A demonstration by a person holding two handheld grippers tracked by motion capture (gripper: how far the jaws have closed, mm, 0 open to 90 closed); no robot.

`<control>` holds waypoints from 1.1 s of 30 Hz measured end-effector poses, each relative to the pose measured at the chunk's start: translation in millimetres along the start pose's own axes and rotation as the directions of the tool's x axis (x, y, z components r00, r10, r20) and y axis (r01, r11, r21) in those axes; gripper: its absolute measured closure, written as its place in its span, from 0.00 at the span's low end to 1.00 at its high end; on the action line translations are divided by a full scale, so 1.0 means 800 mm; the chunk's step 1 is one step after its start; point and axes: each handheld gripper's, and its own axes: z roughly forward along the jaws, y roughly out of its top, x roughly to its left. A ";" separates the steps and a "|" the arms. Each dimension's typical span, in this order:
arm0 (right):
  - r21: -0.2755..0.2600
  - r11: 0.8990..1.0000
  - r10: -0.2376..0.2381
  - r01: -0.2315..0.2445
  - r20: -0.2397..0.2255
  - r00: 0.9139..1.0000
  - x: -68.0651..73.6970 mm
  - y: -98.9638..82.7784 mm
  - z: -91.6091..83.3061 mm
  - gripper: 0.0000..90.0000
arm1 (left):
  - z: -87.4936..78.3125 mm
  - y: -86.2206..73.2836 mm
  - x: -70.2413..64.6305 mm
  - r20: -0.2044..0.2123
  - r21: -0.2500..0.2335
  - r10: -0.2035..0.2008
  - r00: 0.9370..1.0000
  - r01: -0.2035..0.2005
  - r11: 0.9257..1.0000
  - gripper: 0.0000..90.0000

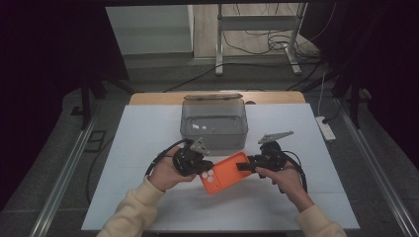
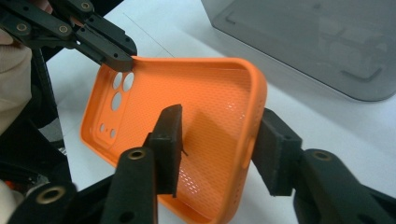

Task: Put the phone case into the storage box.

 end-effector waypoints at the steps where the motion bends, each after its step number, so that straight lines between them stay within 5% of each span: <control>1: -0.001 1.000 0.004 -0.004 -0.003 1.000 0.000 0.000 -0.001 0.67 | 0.000 0.000 0.000 -0.002 0.000 0.000 1.000 0.000 1.000 0.96; 10: -0.030 0.998 0.054 -0.055 -0.059 0.997 -0.006 -0.001 -0.010 0.88 | -0.001 -0.002 0.003 -0.021 -0.002 0.001 1.000 -0.001 1.000 0.93; 20: -0.079 0.994 0.068 -0.075 -0.090 0.994 -0.005 0.000 -0.018 0.89 | -0.004 -0.004 0.009 0.011 -0.046 -0.009 1.000 0.009 0.999 0.87; 23: -0.093 0.994 0.050 -0.058 -0.079 0.996 -0.002 0.001 -0.020 0.89 | -0.005 -0.005 0.013 0.032 -0.085 -0.001 0.999 0.004 0.996 0.67; 26: -0.098 0.994 0.041 -0.048 -0.078 0.996 -0.001 0.001 -0.022 0.89 | -0.008 -0.006 0.016 0.006 -0.123 0.006 1.000 -0.005 0.992 0.46; 33: -0.111 0.994 0.014 -0.023 -0.075 0.997 0.000 0.001 -0.027 0.89 | -0.014 -0.010 0.024 0.022 -0.165 -0.020 1.000 0.024 0.986 0.30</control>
